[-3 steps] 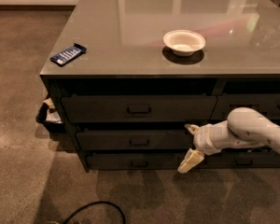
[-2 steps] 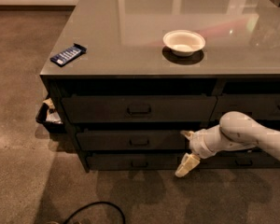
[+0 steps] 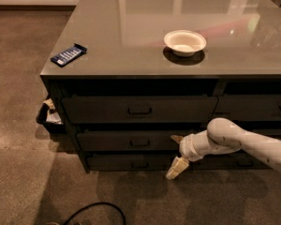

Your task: Open middle drawer

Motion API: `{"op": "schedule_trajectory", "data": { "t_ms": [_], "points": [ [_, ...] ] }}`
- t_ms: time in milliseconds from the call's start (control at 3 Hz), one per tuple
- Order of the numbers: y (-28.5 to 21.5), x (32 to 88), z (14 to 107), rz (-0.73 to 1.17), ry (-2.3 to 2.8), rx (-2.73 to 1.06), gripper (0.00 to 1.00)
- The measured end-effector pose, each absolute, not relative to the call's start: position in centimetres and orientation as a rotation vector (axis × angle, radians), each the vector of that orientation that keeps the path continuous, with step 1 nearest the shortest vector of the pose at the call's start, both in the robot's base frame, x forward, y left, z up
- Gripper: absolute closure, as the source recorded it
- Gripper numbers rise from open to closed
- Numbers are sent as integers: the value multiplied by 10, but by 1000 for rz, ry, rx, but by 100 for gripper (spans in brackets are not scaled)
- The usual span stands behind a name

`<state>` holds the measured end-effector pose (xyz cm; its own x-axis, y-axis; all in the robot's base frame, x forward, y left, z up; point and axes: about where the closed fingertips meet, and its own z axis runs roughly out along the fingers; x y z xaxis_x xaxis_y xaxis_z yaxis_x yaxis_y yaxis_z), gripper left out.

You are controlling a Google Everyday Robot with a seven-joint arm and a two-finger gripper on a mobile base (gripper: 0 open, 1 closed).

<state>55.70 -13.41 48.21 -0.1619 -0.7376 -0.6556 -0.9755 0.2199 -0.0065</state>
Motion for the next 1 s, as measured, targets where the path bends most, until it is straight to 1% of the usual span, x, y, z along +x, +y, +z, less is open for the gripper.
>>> {"op": "schedule_trajectory", "data": {
  "t_ms": [667, 1000],
  "points": [
    [-98, 578, 461, 598, 1858, -1542, 0],
    [-72, 604, 458, 556, 1773, -1511, 0]
  ]
}}
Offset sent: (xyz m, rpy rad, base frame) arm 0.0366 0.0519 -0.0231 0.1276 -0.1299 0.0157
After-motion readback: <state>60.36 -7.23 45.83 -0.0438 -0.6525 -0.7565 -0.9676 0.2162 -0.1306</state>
